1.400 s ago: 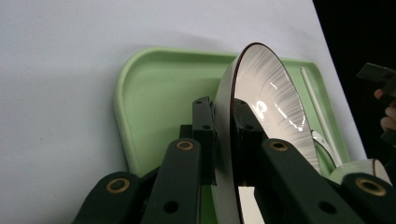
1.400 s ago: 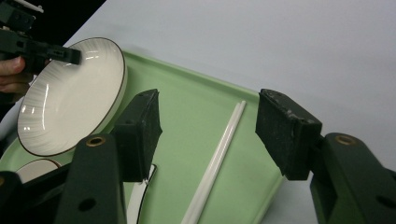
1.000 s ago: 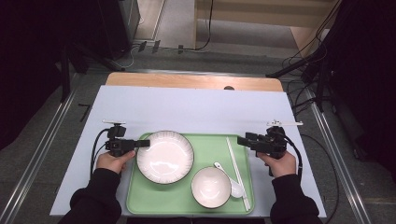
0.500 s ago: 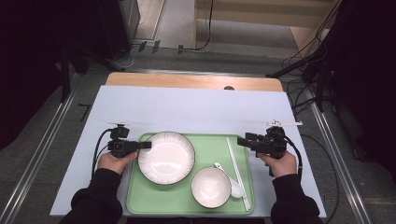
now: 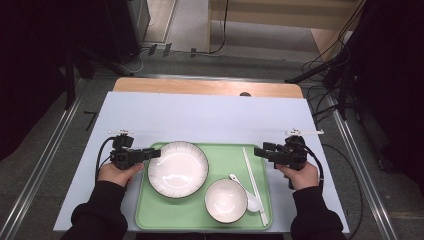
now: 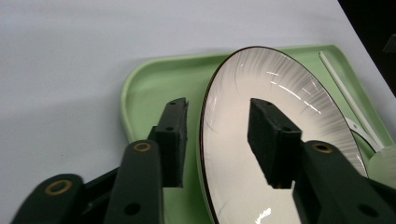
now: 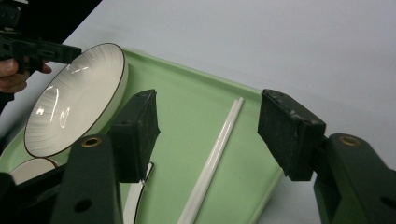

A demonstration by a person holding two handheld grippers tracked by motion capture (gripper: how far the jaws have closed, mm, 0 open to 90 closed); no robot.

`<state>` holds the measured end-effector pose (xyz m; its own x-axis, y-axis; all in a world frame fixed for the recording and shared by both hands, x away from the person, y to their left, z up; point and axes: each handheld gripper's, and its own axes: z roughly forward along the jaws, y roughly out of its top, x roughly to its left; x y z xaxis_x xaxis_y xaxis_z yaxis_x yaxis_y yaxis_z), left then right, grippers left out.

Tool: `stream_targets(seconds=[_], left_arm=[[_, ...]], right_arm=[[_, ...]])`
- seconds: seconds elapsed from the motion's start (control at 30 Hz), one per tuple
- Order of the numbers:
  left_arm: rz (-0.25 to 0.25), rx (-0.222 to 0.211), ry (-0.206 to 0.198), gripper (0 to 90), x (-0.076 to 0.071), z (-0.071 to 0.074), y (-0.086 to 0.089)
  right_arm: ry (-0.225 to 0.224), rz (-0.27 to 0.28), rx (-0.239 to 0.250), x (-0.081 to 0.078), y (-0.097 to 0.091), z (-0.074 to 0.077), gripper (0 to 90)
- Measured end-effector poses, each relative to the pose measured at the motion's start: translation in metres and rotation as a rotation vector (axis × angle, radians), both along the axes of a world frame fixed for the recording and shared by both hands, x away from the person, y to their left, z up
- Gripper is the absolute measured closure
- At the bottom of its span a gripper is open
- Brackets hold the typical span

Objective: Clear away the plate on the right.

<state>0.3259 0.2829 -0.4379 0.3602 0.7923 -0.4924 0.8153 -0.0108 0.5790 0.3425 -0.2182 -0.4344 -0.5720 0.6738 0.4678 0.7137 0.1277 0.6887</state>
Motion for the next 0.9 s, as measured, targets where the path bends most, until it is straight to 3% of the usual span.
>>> stream_targets(seconds=[0.1, 0.3, 0.4, 0.57, 0.9], left_arm=[[-0.014, 0.001, -0.017, 47.8, -0.003, 0.004, 0.001], [-0.058, 0.057, -0.061, 39.5, -0.012, 0.009, 0.003], [-0.063, 0.065, -0.080, 37.3, -0.018, 0.013, 0.006], [-0.071, 0.084, -0.147, 33.4, -0.028, 0.019, 0.012], [-0.105, 0.117, -0.179, 31.3, -0.045, 0.021, 0.022]], right_arm=[[0.000, -0.002, -0.012, -0.001, 0.001, 0.001, 36.4], [-0.011, 0.015, -0.063, -0.007, 0.001, 0.002, 31.6], [-0.013, 0.020, -0.074, -0.010, -0.001, 0.001, 29.8], [-0.028, 0.031, -0.089, -0.014, -0.008, 0.001, 27.6], [-0.066, 0.042, -0.149, -0.024, -0.022, 0.000, 26.3]])
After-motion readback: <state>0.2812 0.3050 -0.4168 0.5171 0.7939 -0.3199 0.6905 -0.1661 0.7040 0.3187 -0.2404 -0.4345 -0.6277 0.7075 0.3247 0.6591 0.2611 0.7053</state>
